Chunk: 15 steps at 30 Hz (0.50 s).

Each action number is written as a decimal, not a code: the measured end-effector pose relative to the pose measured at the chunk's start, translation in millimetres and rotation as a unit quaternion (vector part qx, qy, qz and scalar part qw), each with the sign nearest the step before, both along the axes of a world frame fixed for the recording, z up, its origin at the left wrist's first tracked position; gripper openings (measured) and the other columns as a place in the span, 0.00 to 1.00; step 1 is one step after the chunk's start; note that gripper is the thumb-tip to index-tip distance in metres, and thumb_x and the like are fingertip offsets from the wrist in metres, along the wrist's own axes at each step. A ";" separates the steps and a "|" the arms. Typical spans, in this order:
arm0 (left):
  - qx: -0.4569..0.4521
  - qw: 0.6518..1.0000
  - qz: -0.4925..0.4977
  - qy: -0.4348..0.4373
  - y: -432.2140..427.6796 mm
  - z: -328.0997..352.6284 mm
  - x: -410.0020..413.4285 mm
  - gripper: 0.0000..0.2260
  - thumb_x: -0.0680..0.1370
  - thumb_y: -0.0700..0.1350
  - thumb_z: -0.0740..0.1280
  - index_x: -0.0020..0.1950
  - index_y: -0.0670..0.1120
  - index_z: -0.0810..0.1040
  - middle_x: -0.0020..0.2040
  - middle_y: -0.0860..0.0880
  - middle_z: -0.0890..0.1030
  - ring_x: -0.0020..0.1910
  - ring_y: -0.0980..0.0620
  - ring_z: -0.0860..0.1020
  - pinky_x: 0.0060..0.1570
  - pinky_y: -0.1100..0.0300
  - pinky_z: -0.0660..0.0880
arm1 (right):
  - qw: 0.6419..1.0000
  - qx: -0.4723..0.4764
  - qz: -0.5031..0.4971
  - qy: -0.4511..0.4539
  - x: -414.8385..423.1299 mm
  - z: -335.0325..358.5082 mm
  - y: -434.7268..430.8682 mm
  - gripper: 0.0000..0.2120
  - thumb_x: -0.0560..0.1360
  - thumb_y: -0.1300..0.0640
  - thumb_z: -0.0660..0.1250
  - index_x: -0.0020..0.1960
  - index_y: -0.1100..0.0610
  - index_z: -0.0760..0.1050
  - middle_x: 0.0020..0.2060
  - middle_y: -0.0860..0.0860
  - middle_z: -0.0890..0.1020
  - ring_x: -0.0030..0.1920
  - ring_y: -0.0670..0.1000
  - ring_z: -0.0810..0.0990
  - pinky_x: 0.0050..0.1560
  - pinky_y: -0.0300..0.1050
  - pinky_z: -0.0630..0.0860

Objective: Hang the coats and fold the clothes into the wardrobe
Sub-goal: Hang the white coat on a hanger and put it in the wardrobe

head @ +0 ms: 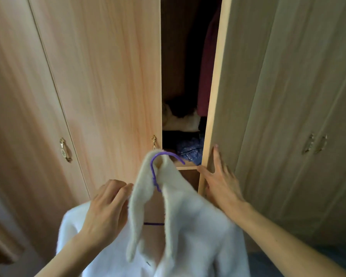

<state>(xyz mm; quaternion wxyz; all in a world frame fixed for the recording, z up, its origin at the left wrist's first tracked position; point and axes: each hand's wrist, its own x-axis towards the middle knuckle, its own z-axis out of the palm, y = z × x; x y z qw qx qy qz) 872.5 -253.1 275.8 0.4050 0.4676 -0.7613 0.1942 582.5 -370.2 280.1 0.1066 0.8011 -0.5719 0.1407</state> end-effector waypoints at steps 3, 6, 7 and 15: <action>0.005 1.000 -0.025 -0.006 5.4 0.6 -20.3 0.10 0.77 0.41 0.57 0.58 0.45 0.72 0.43 0.43 0.77 0.40 0.42 0.75 0.38 0.50 0.73 | 1.000 0.000 -0.020 -0.007 -26.4 2.4 22.0 0.30 0.77 0.63 0.59 0.73 0.40 0.60 0.77 0.57 0.32 0.74 0.62 0.62 0.67 0.52 0.69; 0.007 0.998 -0.053 -0.014 5.1 3.5 -40.5 0.09 0.79 0.43 0.57 0.58 0.45 0.72 0.43 0.43 0.77 0.40 0.41 0.75 0.38 0.50 0.73 | 0.999 0.004 -0.047 -0.014 -54.1 2.4 41.7 0.27 0.78 0.61 0.57 0.74 0.42 0.61 0.78 0.57 0.35 0.75 0.63 0.61 0.71 0.53 0.64; 0.006 0.998 -0.061 -0.018 3.4 4.4 -46.7 0.09 0.80 0.44 0.56 0.58 0.45 0.72 0.43 0.43 0.77 0.40 0.42 0.75 0.38 0.50 0.73 | 0.998 0.004 -0.056 -0.021 -62.1 2.2 47.9 0.26 0.79 0.60 0.57 0.73 0.43 0.61 0.78 0.56 0.36 0.75 0.63 0.60 0.71 0.53 0.64; -0.009 0.991 -0.131 -0.039 -16.5 12.4 -97.8 0.09 0.77 0.42 0.58 0.57 0.45 0.72 0.47 0.47 0.73 0.43 0.44 0.73 0.40 0.51 0.69 | 0.987 0.026 -0.129 -0.090 -130.6 -1.5 84.8 0.25 0.78 0.61 0.59 0.73 0.45 0.61 0.79 0.53 0.44 0.71 0.59 0.67 0.58 0.52 0.76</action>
